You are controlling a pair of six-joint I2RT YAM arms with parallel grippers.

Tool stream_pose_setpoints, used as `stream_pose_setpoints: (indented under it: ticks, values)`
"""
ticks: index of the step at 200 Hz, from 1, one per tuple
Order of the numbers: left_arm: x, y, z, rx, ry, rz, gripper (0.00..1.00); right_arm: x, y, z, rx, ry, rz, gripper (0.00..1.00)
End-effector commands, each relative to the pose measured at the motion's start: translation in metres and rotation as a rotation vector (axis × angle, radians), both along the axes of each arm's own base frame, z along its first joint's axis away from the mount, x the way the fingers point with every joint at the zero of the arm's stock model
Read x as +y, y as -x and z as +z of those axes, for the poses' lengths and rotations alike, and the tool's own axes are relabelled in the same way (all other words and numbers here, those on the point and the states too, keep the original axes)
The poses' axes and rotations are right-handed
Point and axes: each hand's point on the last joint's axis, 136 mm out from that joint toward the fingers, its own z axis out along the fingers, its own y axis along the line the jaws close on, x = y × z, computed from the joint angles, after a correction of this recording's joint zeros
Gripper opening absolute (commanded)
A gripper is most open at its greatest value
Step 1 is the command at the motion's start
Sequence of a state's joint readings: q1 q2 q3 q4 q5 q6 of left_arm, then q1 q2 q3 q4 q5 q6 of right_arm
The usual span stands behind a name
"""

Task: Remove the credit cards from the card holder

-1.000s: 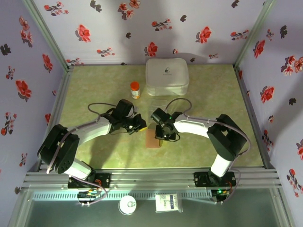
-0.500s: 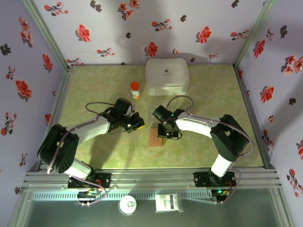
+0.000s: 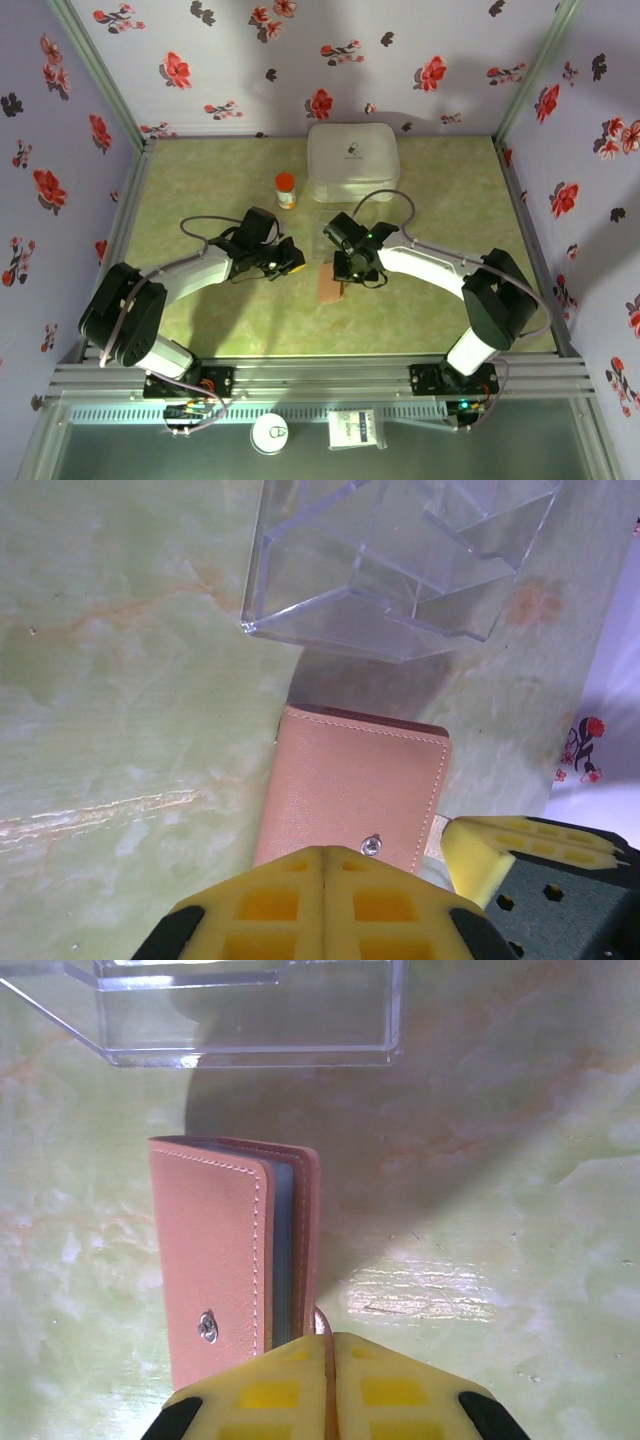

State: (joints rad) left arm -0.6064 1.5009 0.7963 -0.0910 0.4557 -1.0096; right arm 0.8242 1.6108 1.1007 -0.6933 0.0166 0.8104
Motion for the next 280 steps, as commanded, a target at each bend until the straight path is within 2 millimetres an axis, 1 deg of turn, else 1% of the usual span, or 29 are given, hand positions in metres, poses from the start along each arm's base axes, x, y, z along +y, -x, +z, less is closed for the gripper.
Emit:
stream_pose_setpoints:
  ticks: [1, 29, 78, 97, 123, 155, 174, 216, 240, 254, 280]
  values:
    - [0.006, -0.001, 0.003, -0.029, 0.007, 0.002, 0.01, 0.001, -0.007, 0.021, -0.038, -0.008, 0.014, 0.08]
    - [0.015, 0.0, 0.003, -0.026, 0.005, 0.006, 0.01, 0.016, -0.006, 0.022, -0.026, -0.03, 0.059, 0.08]
    - [0.029, 0.001, -0.001, -0.022, 0.0, 0.029, 0.01, 0.051, -0.004, 0.024, -0.016, -0.038, 0.15, 0.09]
    - [0.034, 0.002, -0.001, -0.022, -0.001, 0.037, 0.01, 0.06, -0.004, 0.026, -0.014, -0.042, 0.169, 0.09]
    - [0.036, 0.003, -0.002, -0.02, -0.005, 0.039, 0.0, 0.061, -0.004, 0.029, -0.023, -0.042, 0.172, 0.09]
    - [0.035, 0.002, 0.003, -0.028, 0.0, 0.035, 0.0, 0.07, -0.007, 0.042, -0.042, -0.09, 0.193, 0.09]
    - [0.036, 0.001, 0.007, -0.039, -0.008, 0.037, 0.0, 0.07, -0.007, 0.043, -0.037, -0.075, 0.202, 0.09]
    - [0.039, 0.002, 0.008, -0.04, -0.019, 0.036, 0.0, 0.07, -0.005, 0.046, -0.036, -0.081, 0.203, 0.09]
    - [0.038, 0.003, 0.005, -0.035, -0.024, 0.032, 0.0, 0.066, -0.005, 0.044, -0.035, -0.073, 0.194, 0.09]
    - [0.039, 0.004, 0.0, -0.024, -0.032, 0.032, 0.0, 0.063, -0.004, 0.043, -0.037, -0.064, 0.189, 0.09]
    - [0.035, 0.005, -0.006, -0.011, -0.039, 0.019, 0.0, 0.049, -0.003, 0.041, -0.045, -0.022, 0.172, 0.09]
